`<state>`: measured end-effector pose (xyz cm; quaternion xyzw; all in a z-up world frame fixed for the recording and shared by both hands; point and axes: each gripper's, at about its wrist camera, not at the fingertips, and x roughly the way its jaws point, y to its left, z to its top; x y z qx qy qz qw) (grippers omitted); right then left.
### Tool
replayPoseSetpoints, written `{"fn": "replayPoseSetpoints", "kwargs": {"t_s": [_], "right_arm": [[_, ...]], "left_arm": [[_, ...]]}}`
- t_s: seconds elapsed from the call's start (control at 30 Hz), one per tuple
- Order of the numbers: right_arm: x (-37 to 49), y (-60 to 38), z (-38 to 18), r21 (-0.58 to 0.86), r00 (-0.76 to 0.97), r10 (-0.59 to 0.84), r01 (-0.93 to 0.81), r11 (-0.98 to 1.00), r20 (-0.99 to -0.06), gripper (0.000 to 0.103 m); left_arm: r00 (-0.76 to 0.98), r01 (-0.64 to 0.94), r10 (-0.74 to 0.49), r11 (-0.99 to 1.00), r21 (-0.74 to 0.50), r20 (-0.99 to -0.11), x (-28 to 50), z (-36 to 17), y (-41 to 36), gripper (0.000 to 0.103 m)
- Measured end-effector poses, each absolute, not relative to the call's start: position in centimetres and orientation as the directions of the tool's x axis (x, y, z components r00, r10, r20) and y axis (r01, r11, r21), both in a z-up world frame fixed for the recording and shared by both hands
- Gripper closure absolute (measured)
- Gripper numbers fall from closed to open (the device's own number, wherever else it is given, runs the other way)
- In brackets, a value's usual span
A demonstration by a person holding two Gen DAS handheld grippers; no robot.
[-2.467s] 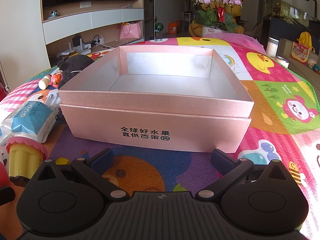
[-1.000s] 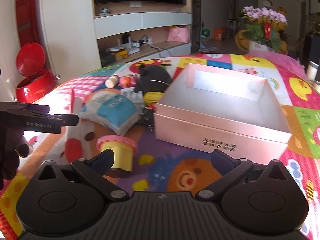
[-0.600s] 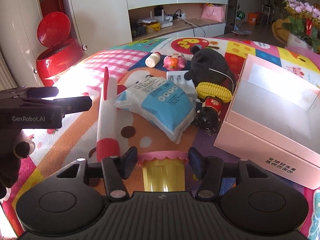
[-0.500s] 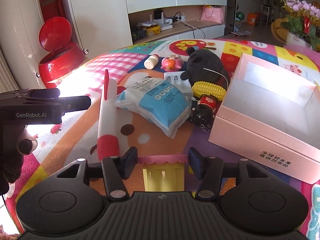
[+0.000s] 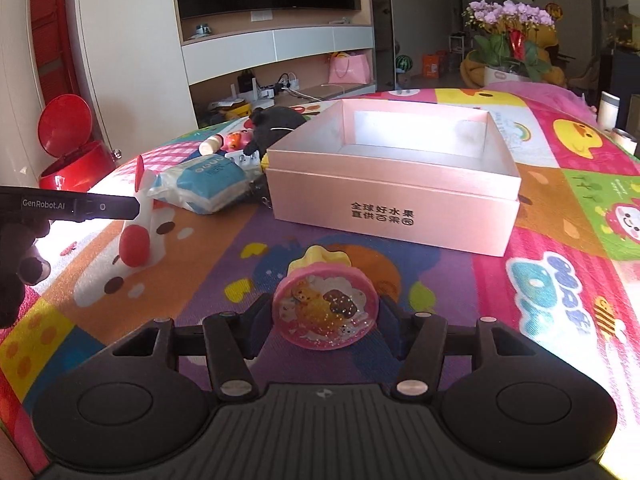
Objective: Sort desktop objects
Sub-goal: 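Lift the cupcake toy with the right gripper while the left gripper approaches the white foam stick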
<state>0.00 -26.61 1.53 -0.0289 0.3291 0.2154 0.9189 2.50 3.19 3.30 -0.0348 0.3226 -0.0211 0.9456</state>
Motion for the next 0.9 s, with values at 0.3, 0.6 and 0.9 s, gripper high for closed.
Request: {"fn": "replayPoseSetpoints", "kwargs": {"t_s": [0.3,0.6,0.9], "right_arm": [[-0.8,-26.2,1.4,0.008,0.736,0.311,-0.383,0.924,-0.601,0.01],[0.4,-26.2,0.9,0.046,0.734,0.299,-0.343,0.938,-0.609,0.016],[1.5,-24.9,2.8,-0.097,0.743,0.22,-0.358,0.929,-0.632,0.049]], "left_arm": [[0.772,0.069,-0.08,0.997,-0.042,-0.631,2.2,2.4,2.0,0.0],[0.754,0.093,-0.094,0.995,-0.037,-0.65,2.5,1.8,1.8,0.0],[0.748,0.06,-0.087,0.996,-0.063,-0.658,2.4,1.6,3.0,0.0]]}}
